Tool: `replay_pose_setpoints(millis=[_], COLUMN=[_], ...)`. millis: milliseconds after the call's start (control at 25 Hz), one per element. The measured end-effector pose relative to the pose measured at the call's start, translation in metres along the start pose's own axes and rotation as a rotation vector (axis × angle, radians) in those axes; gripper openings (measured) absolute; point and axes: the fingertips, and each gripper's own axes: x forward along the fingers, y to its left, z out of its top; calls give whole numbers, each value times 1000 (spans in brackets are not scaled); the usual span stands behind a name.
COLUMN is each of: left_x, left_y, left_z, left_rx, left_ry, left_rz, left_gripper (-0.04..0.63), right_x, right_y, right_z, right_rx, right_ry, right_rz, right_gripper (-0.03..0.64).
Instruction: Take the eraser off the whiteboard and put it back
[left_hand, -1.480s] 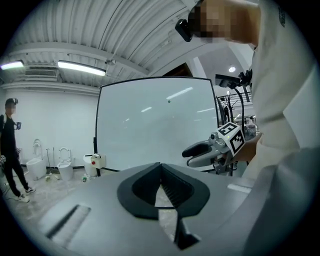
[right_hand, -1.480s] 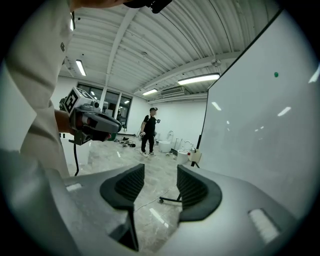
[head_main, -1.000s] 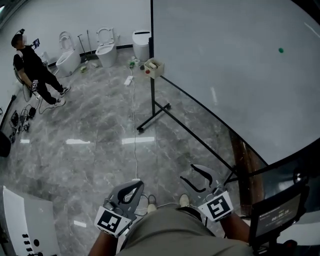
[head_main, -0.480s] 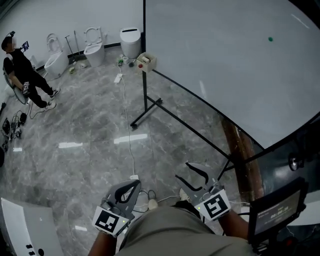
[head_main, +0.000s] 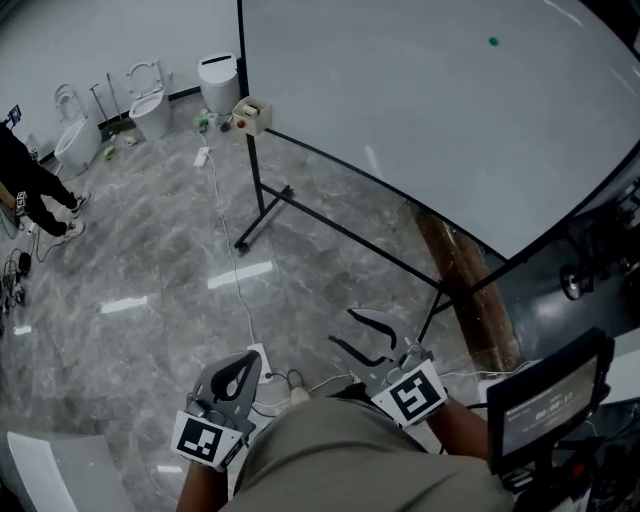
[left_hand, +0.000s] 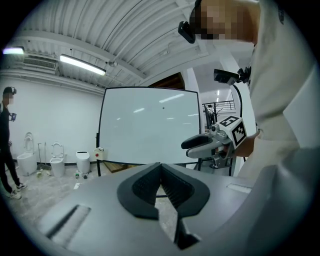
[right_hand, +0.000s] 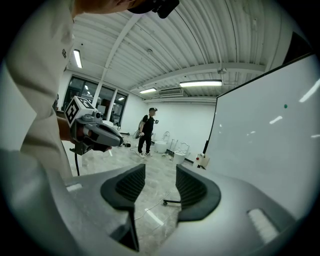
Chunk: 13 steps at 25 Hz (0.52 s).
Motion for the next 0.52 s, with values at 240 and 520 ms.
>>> replay_pose_setpoints(millis=[240,520], left_x=[1,3], left_y=[-5,-3], left_z=[0,-5], left_rx=[9,16], left_ry=[8,14], left_rz=[-24,-15], left_gripper=[8,8], right_x=[-3,2], right_y=[4,4], right_z=[1,0], right_rx=[-12,-24], right_ry=[5,-8], right_rz=[-1,10], right_gripper=[195,195])
